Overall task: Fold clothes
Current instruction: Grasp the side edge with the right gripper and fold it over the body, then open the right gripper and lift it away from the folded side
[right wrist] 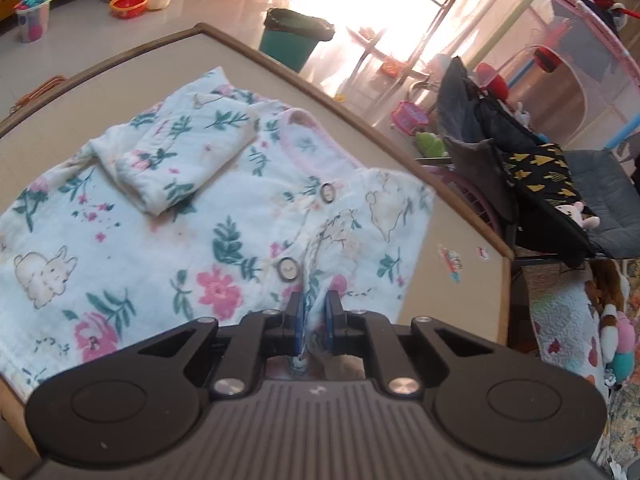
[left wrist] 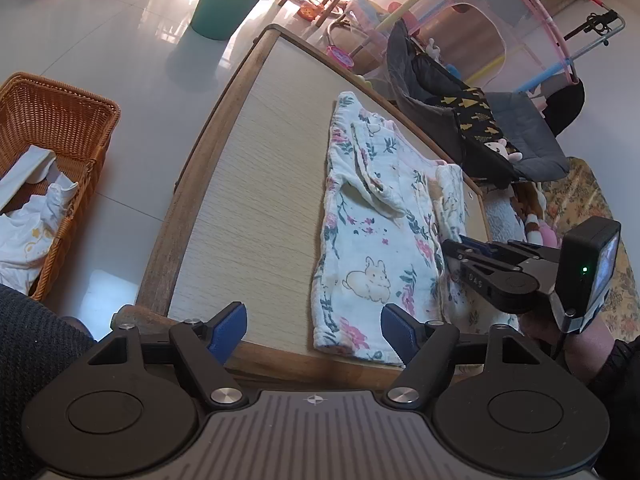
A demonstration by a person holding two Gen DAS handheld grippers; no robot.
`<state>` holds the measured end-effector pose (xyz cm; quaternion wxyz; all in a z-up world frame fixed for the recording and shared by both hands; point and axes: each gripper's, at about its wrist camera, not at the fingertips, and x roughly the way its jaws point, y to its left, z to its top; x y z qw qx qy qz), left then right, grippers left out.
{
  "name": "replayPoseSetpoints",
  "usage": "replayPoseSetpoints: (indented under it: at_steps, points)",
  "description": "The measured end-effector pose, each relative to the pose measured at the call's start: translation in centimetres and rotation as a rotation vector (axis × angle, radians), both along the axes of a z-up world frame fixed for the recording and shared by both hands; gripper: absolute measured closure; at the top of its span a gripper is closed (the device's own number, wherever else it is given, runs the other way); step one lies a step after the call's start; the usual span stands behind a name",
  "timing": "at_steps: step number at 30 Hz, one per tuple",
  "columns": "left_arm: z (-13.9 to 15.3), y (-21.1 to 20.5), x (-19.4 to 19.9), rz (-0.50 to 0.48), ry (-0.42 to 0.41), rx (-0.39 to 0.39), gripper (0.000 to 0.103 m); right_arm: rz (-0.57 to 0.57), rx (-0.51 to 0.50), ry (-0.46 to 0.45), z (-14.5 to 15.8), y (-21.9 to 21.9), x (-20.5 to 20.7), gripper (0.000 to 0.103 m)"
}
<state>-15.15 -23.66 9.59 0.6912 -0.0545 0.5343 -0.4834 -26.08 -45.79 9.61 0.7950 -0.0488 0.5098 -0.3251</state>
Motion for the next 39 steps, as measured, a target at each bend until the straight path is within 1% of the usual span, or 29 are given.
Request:
replayPoseSetpoints:
  at_steps: [3, 5, 7, 10, 12, 15, 17, 20, 23, 26, 29, 32, 34, 35, 39]
  points:
    - [0.0, 0.0, 0.0, -0.003, -0.003, 0.001, 0.027, 0.013, -0.01, 0.022, -0.1, 0.3, 0.3, 0.09]
    - [0.0, 0.0, 0.0, -0.003, -0.003, 0.001, 0.027, 0.015, 0.004, 0.026, 0.2, 0.1, 0.4, 0.089]
    - [0.0, -0.1, 0.0, -0.003, -0.003, 0.001, 0.027, 0.016, 0.014, 0.012, 0.9, 0.0, 0.2, 0.087]
    - [-0.1, -0.1, -0.1, -0.002, -0.003, 0.001, 0.027, -0.002, 0.024, -0.03, 2.2, -0.3, -0.2, 0.079]
    - [-0.1, -0.2, -0.2, -0.003, -0.007, 0.002, 0.026, -0.011, 0.049, -0.046, 2.6, -0.6, -0.4, 0.07]
    - [0.0, -0.3, -0.3, -0.008, -0.015, 0.006, 0.026, -0.021, 0.091, -0.06, 2.4, -0.9, -0.6, 0.069]
    - [0.0, -0.3, -0.4, -0.01, -0.019, 0.008, 0.025, -0.027, 0.151, -0.053, 1.7, -1.4, -0.7, 0.069]
    - [0.0, -0.4, -0.4, -0.009, -0.019, 0.008, 0.025, -0.046, 0.189, -0.086, 1.7, -2.1, -1.2, 0.069]
    - [0.0, -0.3, -0.3, -0.002, -0.016, 0.01, 0.025, -0.068, 0.23, -0.158, 3.2, -2.7, -2.0, 0.069]
    - [0.0, -0.3, -0.3, 0.007, -0.011, 0.01, 0.025, -0.081, 0.246, -0.236, 5.6, -3.1, -3.3, 0.069]
    - [0.0, -0.3, -0.2, 0.018, -0.004, 0.012, 0.025, -0.14, 0.237, -0.314, 8.3, -3.6, -5.4, 0.069]
    - [0.1, -0.3, 0.0, 0.041, 0.01, 0.019, 0.025, -0.239, 0.219, -0.382, 10.2, -4.1, -8.4, 0.069]
    - [0.3, -0.4, 0.2, 0.055, 0.017, 0.017, 0.025, -0.317, 0.205, -0.389, 10.2, -4.4, -10.4, 0.069]
    - [0.6, -0.6, 0.3, 0.051, 0.009, 0.014, 0.025, -0.335, 0.204, -0.385, 9.9, -4.4, -11.3, 0.069]
    - [2.4, -2.5, 0.7, 0.008, -0.081, 0.038, 0.025, -0.393, 0.203, -0.372, 8.2, -3.5, -14.5, 0.069]
